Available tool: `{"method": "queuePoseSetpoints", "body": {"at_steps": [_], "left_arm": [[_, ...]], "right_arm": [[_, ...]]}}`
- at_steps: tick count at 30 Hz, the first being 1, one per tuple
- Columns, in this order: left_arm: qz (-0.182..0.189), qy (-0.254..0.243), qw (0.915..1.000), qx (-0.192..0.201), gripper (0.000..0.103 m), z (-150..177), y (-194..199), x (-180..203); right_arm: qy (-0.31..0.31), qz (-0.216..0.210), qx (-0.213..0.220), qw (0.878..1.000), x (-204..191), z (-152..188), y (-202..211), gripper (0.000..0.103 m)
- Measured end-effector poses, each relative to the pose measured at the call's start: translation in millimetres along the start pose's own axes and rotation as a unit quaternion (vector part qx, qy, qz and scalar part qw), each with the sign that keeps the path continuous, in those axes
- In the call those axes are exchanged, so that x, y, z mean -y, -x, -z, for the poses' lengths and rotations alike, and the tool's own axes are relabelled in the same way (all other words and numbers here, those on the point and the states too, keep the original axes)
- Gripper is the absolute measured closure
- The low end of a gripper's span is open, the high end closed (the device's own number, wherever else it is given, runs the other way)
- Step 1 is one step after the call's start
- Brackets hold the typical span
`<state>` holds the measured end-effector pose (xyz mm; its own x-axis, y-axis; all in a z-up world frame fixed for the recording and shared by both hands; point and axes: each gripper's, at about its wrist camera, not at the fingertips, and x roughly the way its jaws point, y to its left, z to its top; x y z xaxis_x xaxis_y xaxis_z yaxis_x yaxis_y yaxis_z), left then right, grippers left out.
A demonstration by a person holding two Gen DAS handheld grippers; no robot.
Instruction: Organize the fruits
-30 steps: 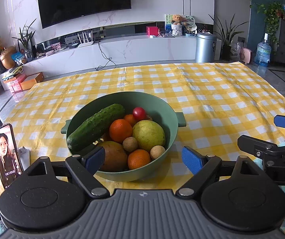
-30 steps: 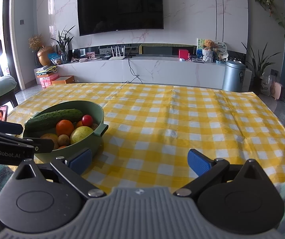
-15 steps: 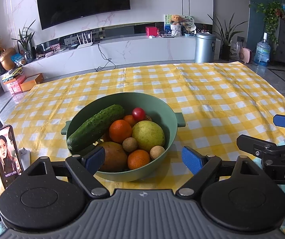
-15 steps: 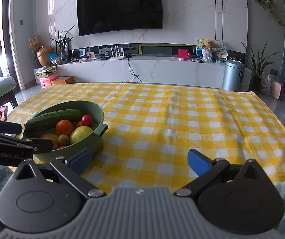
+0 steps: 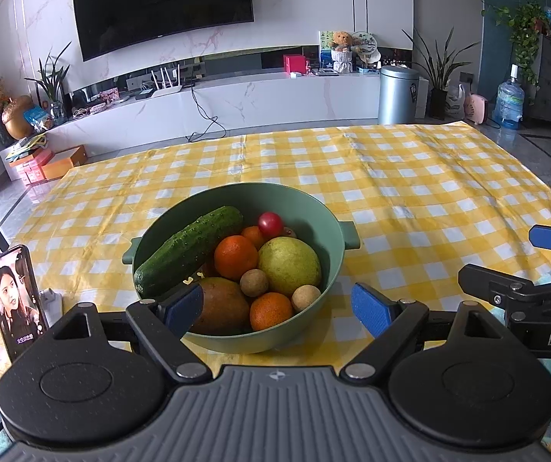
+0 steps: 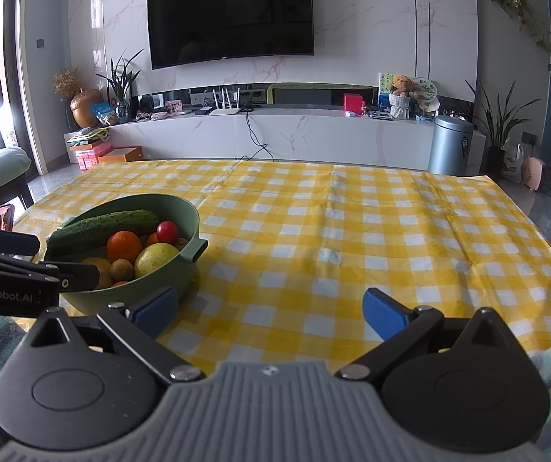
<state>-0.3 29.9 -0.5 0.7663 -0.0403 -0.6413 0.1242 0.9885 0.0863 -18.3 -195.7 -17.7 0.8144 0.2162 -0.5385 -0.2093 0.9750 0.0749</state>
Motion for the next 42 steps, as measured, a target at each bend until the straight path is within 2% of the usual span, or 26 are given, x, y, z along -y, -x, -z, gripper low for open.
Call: {"method": "queuePoseSetpoints", "body": {"at_steps": [42], "left_arm": [[0.005,-0.011,0.9998,0.015,0.002,-1.3,3.2,1.9]], "right_arm": [[-0.002,0.001,-0.003,1.000,1.6,2.4,0.9,0.004]]}}
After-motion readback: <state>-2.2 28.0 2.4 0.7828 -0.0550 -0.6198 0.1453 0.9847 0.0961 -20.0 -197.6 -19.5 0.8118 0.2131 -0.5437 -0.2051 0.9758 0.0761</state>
